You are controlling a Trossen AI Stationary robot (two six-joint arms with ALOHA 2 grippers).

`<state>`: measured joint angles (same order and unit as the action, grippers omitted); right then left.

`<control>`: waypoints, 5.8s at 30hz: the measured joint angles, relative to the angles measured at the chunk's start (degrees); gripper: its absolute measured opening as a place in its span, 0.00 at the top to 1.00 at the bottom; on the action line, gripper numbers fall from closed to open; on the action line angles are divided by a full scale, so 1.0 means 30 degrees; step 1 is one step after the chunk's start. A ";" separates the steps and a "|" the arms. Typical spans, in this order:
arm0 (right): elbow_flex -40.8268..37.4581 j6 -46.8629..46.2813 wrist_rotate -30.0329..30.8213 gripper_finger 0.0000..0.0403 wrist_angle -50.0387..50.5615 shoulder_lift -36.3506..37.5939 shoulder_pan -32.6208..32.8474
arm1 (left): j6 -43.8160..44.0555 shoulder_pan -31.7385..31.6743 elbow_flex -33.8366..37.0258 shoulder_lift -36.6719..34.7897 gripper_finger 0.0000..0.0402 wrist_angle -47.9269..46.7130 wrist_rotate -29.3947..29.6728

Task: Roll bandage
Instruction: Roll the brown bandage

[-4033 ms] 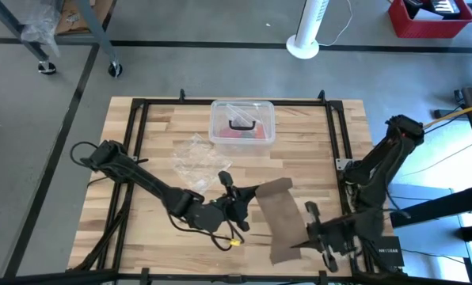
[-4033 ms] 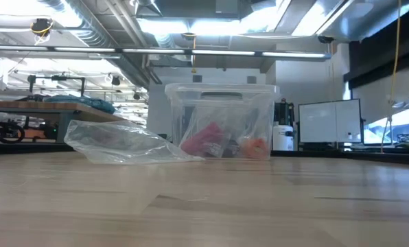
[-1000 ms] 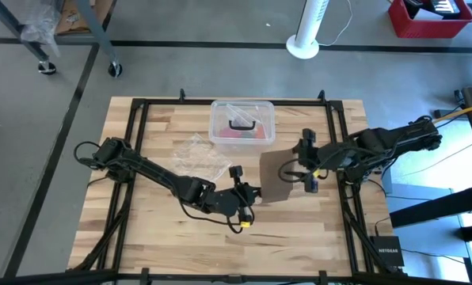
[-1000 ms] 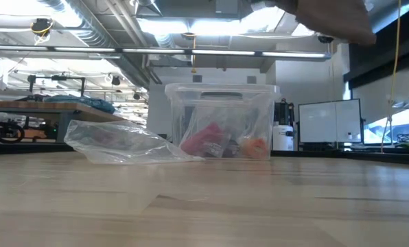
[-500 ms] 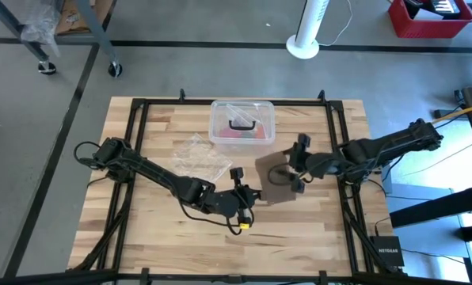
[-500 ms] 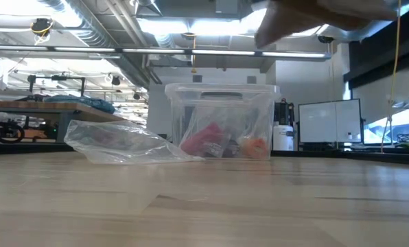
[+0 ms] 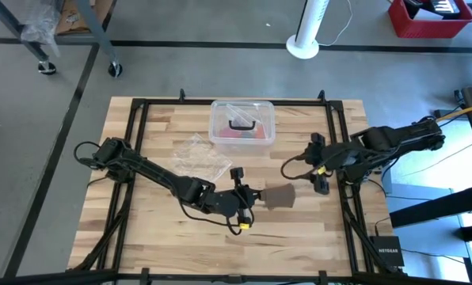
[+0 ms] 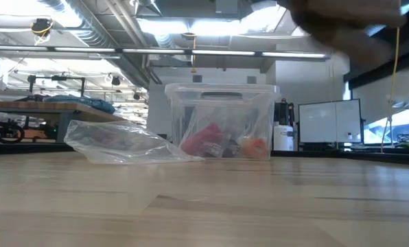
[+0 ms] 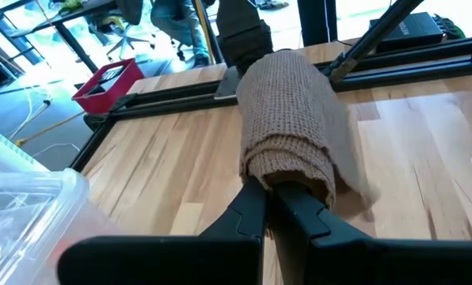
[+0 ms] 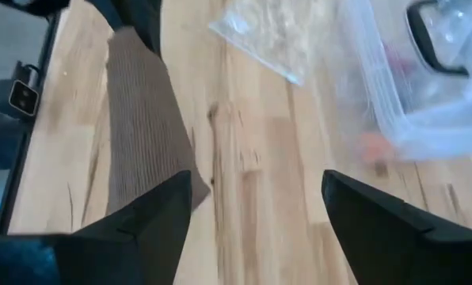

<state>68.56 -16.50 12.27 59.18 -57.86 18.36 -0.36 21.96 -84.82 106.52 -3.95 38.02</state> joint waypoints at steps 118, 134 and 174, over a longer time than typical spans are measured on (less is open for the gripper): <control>-0.9710 -0.3357 0.1434 0.99 -1.8492 0.1749 0.7379 | -0.0432 -0.0211 0.0000 0.0050 1.00 0.0317 -0.0044; -0.6191 0.1230 1.0523 0.95 -1.2427 0.3398 0.7324 | -0.2441 0.0601 0.0000 0.0036 1.00 0.0517 -0.2076; -0.4887 -0.2396 0.5223 0.34 -0.5191 0.3113 0.5153 | 0.0627 0.0699 -0.0007 -0.1129 1.00 0.0947 -0.8779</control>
<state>53.90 -23.69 27.94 43.61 -48.53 33.82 1.52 24.05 -84.84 103.13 -1.10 11.68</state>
